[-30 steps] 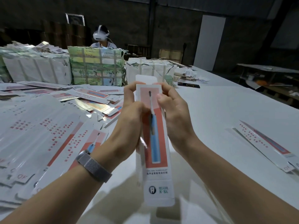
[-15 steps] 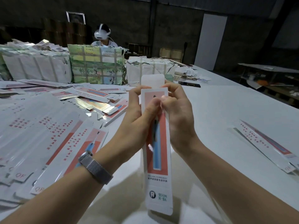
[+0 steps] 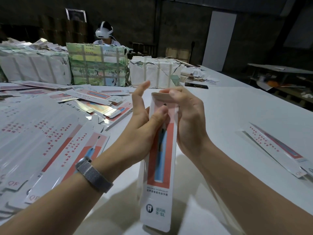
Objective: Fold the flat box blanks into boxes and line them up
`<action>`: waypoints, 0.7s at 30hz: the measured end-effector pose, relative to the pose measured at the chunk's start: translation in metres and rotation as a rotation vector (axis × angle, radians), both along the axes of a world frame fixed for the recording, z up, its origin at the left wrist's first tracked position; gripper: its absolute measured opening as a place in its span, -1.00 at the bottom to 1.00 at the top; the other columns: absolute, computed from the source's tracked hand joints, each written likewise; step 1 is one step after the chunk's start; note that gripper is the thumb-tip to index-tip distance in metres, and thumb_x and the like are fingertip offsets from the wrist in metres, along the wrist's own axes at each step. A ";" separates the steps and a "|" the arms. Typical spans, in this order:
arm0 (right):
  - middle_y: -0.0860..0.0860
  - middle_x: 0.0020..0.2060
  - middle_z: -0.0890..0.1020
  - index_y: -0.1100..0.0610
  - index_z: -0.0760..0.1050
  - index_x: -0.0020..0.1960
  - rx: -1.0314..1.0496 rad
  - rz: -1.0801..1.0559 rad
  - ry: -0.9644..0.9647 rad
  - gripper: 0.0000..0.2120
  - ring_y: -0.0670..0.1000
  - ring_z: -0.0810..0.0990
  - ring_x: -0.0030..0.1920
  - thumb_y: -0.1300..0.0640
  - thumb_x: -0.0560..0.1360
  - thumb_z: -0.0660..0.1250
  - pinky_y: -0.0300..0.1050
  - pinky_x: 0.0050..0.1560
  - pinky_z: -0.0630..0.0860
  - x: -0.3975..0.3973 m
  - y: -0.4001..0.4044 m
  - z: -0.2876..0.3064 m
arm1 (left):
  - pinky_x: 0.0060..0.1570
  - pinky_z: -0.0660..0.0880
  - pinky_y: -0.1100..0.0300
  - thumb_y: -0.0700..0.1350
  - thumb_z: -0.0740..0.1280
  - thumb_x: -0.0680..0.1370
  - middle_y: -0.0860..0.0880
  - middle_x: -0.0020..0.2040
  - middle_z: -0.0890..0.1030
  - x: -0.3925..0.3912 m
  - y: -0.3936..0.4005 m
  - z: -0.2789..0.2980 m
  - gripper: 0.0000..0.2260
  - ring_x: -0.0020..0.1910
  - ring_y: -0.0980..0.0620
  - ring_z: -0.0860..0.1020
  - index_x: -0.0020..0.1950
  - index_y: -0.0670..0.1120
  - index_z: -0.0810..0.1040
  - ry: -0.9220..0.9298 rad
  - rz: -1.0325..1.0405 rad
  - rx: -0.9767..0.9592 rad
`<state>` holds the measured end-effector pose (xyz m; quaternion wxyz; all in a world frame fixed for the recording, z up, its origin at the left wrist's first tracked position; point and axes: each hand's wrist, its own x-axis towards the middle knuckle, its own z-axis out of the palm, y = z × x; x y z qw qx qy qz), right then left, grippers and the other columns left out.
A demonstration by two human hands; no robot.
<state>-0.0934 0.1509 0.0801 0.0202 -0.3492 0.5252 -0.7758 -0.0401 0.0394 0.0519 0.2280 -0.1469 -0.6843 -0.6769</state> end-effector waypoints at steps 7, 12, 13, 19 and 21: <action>-0.05 -0.22 0.71 0.10 0.62 0.00 0.146 0.071 -0.022 -0.77 0.00 0.68 -0.20 0.09 0.48 0.22 -0.05 -0.27 0.58 -0.007 0.007 0.008 | -0.01 0.66 -0.10 0.07 0.23 0.62 -0.05 0.46 0.43 0.002 -0.003 0.003 -0.45 0.07 -0.12 0.70 0.51 0.44 0.08 -0.044 -0.049 -0.064; 0.07 -0.19 0.65 0.13 0.67 0.03 0.183 0.063 -0.004 -0.71 0.10 0.62 -0.29 0.17 0.47 0.19 0.22 -0.35 0.44 -0.009 0.008 0.007 | 0.00 0.65 -0.15 0.08 0.23 0.61 -0.13 0.42 0.46 0.005 -0.004 0.008 -0.45 0.02 -0.18 0.70 0.47 0.48 0.07 -0.028 -0.028 -0.114; 0.13 -0.13 0.64 0.14 0.68 0.02 0.175 0.058 0.001 -0.71 0.15 0.62 -0.25 0.18 0.46 0.20 0.31 -0.30 0.46 -0.009 0.007 0.008 | 0.03 0.64 -0.18 0.10 0.23 0.60 -0.14 0.41 0.47 0.006 -0.003 0.009 -0.46 0.02 -0.19 0.70 0.46 0.50 0.08 -0.024 -0.011 -0.130; 0.10 -0.14 0.68 0.17 0.64 0.10 0.094 0.088 0.018 -0.75 0.05 0.66 -0.18 0.25 0.60 0.20 0.02 -0.14 0.63 -0.011 0.012 0.017 | 0.05 0.66 -0.03 0.08 0.23 0.61 0.12 0.13 0.66 0.009 -0.002 0.011 -0.45 0.02 -0.07 0.71 0.39 0.58 0.03 0.042 -0.025 -0.219; 0.10 -0.09 0.65 0.20 0.66 0.07 0.081 0.093 0.035 -0.75 0.03 0.65 -0.14 0.23 0.54 0.22 0.01 -0.10 0.62 -0.011 0.012 0.020 | 0.06 0.66 -0.03 0.06 0.22 0.62 0.15 0.11 0.65 0.011 -0.001 0.013 -0.44 0.00 -0.05 0.71 0.37 0.60 0.02 0.059 -0.031 -0.219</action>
